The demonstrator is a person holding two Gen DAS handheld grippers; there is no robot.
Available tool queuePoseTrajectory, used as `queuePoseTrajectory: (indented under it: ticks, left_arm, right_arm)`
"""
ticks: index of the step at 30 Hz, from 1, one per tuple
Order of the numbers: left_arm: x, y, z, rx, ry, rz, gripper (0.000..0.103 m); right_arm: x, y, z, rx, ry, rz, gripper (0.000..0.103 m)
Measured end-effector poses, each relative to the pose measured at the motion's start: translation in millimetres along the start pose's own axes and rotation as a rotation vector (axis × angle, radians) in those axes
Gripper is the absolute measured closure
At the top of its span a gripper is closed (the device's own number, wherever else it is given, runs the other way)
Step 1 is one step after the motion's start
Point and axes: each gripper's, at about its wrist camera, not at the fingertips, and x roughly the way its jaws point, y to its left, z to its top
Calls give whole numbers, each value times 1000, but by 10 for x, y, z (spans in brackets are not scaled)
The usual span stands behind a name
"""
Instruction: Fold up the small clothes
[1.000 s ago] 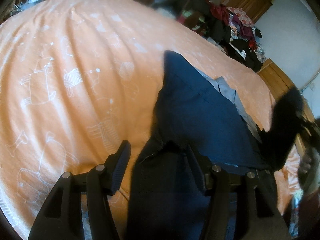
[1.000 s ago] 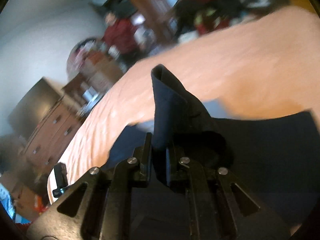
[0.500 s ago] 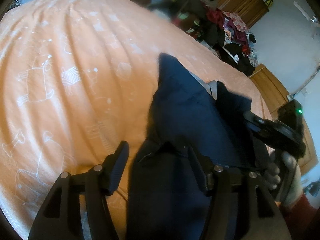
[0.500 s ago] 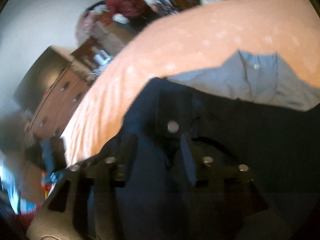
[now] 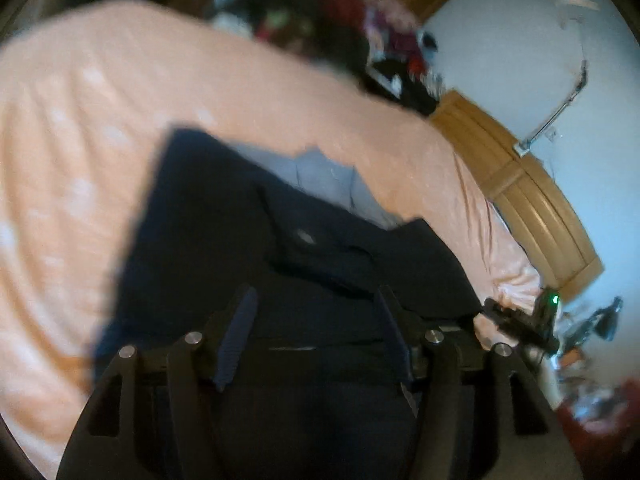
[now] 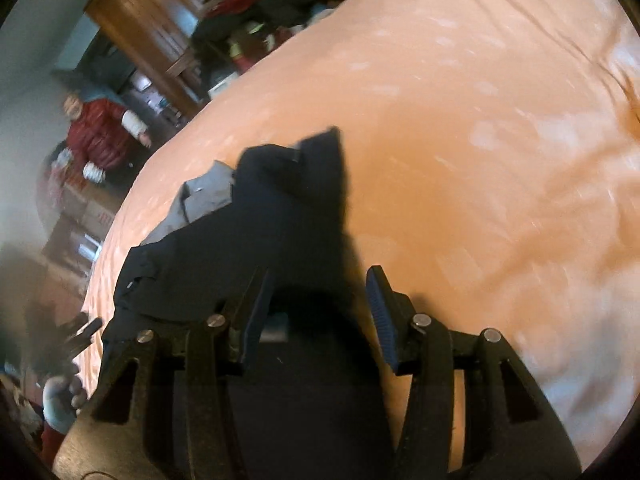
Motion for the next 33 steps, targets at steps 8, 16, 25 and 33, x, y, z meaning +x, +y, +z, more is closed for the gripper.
queuePoseTrajectory:
  ticks: [8,16,25,33]
  left_arm:
    - [754,32,140,-149,49,82,47]
    - [711,13,219,-181,-73,111,92]
    - [160,414,154,-268,-186,194,103]
    - [556,-48,-105,-215,3,10,48]
  right_arm:
    - [52,-145,-132,6,14,4,51]
    - [-63,-50,126,-60,-66,25,53]
    - [504,199,186,-220,76,0,78]
    - [492,-93,69,-98,68,42,66]
